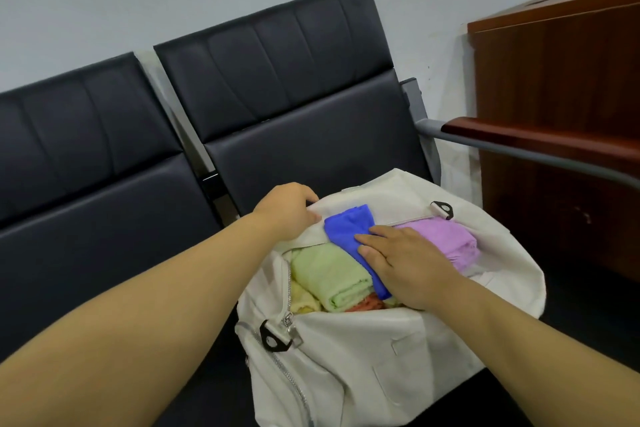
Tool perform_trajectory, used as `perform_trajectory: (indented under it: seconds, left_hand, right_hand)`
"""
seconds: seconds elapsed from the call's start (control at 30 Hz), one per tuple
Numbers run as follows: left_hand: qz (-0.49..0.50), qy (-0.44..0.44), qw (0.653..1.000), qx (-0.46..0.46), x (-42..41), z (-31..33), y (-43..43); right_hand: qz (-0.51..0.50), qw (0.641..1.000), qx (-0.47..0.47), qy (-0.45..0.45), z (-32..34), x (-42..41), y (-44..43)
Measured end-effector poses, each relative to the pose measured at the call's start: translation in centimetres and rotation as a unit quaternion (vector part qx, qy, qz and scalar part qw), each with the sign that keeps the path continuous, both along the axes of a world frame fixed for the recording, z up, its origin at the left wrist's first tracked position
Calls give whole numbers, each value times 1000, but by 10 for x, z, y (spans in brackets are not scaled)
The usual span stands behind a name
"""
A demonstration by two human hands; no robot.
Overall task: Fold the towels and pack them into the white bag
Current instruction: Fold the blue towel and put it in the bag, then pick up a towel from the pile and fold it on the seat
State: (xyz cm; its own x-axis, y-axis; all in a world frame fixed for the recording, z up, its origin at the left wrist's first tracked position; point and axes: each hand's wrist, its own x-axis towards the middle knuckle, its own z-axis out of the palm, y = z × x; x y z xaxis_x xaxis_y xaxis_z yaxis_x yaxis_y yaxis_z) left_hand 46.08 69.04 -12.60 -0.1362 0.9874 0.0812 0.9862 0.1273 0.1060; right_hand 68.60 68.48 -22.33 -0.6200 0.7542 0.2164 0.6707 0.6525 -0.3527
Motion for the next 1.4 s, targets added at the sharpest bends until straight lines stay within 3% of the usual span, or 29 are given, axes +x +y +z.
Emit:
perform_trajectory:
  seconds: [0.23,0.3,0.5,0.57,0.7,0.8,0.9,1.1,1.4]
  left_hand:
    - [23,-113,975,190,5,2,6]
    - [22,-118,970,214,7,-1,5]
    - [21,-102,968,230,6,2,0]
    - [23,-95,972,215,7,3,-1]
    - [34,-90,985,142,9,-1,-12]
    - [26,-124,986,112,8,-3,-39]
    - [29,-153,981,114,7,-3,-81]
    - [71,-153,979,117,-28,-15,-224]
    - [192,-96,975,61,-159,-44,-468]
  right_hand:
    - [17,995,-9,-103,-9,-7,15]
    - [25,987,-22,-157,-8,-10,20]
    - [4,974,-102,-201,12,-23,27]
    - [-12,976,-130,-176,19,-25,31]
    - [-72,982,-172,-43,17,-20,24]
    - [-64,985,-149,55,11,-7,0]
    - [-99,978,-133,125,18,4,-35]
    - [-105,993,12,47,41,-26,-120]
    - [109,992,50,-25,53,-181,-293]
